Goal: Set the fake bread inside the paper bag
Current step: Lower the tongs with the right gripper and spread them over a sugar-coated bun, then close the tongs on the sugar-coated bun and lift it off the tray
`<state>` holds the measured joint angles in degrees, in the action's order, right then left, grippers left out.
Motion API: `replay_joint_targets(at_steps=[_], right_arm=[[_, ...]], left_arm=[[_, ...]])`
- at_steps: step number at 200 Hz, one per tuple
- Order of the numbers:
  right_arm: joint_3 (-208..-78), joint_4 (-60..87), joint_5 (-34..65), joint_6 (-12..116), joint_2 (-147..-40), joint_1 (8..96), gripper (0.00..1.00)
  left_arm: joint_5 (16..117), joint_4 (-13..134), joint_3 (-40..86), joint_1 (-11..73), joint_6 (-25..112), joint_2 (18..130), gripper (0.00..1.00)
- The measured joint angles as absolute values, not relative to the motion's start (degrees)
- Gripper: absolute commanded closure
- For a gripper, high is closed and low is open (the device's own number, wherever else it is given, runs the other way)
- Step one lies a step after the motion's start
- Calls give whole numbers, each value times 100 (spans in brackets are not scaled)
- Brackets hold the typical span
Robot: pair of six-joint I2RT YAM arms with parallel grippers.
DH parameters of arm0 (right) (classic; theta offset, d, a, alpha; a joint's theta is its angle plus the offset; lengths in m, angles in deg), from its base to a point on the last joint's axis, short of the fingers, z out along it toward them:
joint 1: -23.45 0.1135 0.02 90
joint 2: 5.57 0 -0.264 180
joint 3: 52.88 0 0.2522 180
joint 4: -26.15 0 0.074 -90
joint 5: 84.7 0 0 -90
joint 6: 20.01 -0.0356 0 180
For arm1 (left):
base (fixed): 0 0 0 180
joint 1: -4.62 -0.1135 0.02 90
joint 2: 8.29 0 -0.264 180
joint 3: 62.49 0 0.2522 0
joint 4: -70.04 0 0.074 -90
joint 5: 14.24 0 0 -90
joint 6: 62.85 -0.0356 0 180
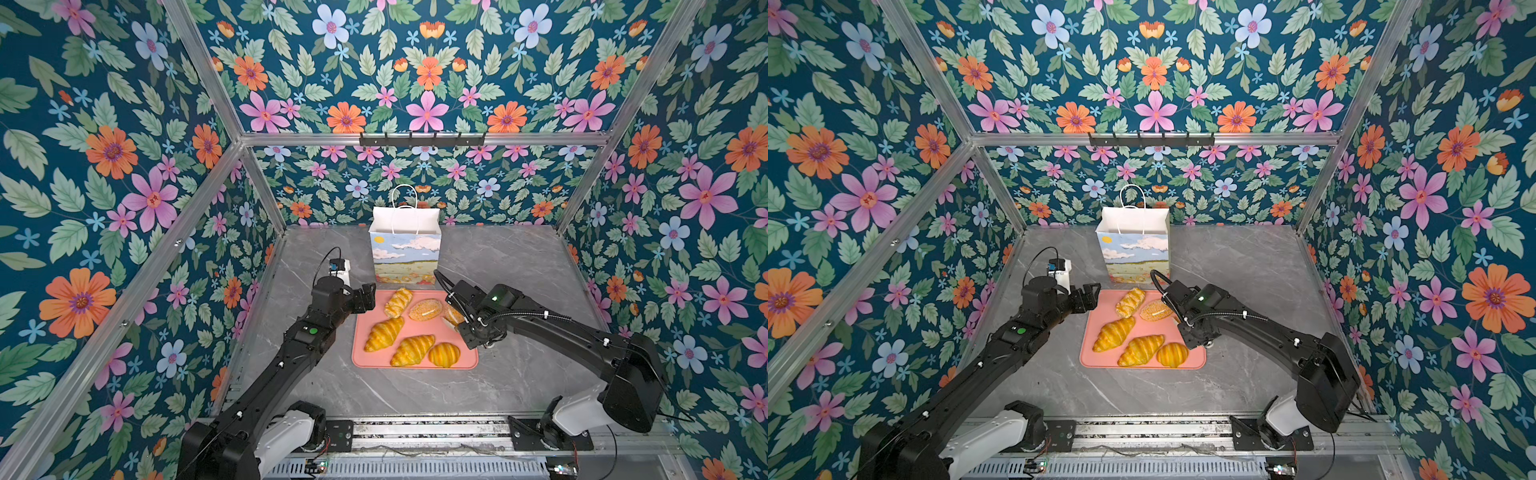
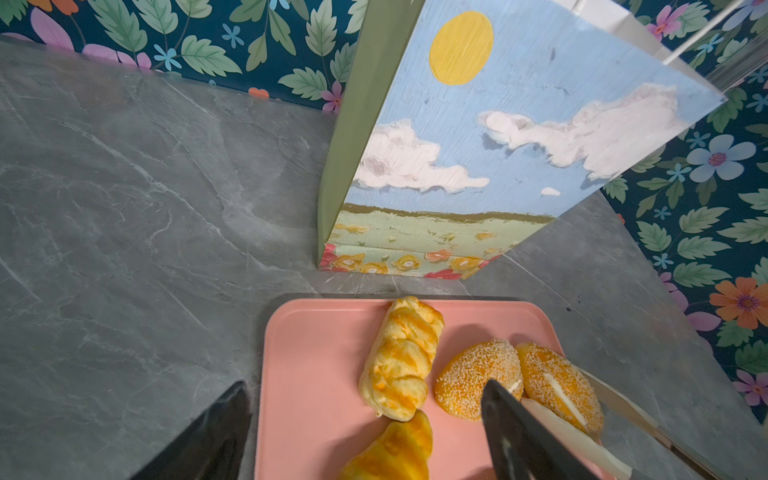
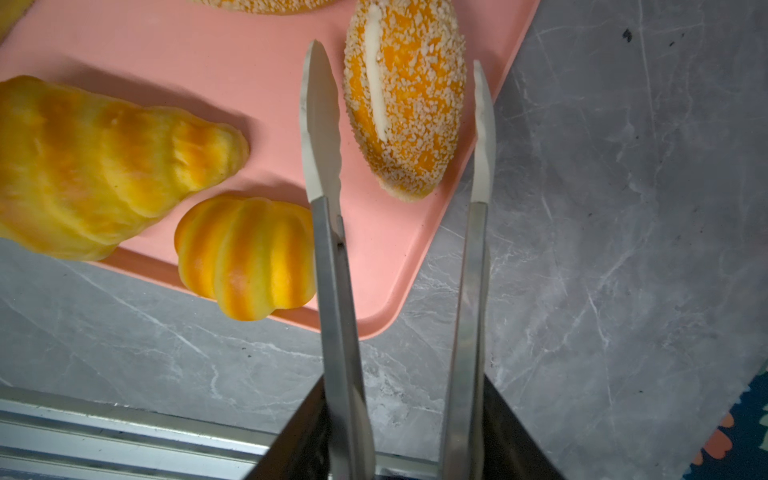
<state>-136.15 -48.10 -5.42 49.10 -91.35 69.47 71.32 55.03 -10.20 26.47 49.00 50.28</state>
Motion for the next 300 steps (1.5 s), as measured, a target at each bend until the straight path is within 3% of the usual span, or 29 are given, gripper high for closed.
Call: replay_joint_targets(at_steps=[104, 178, 228, 300], right_arm=[[-13797, -5053, -514, 4624, -9377, 6947, 60], [-14352, -5254, -544, 4976, -8710, 6846, 65], [-15119, -5337, -437, 5651, -8098, 5983, 68], [-16422, -5007, 896, 6825, -8437, 4466, 68]], left_arm=[[7108, 5505, -1068, 2596, 4902, 4999, 13], [6817, 5489, -544, 2524, 4950, 5159, 10], [6456, 5074, 951, 2229, 5125, 5972, 10], [6093, 4576, 2899, 1995, 5361, 7248, 12]])
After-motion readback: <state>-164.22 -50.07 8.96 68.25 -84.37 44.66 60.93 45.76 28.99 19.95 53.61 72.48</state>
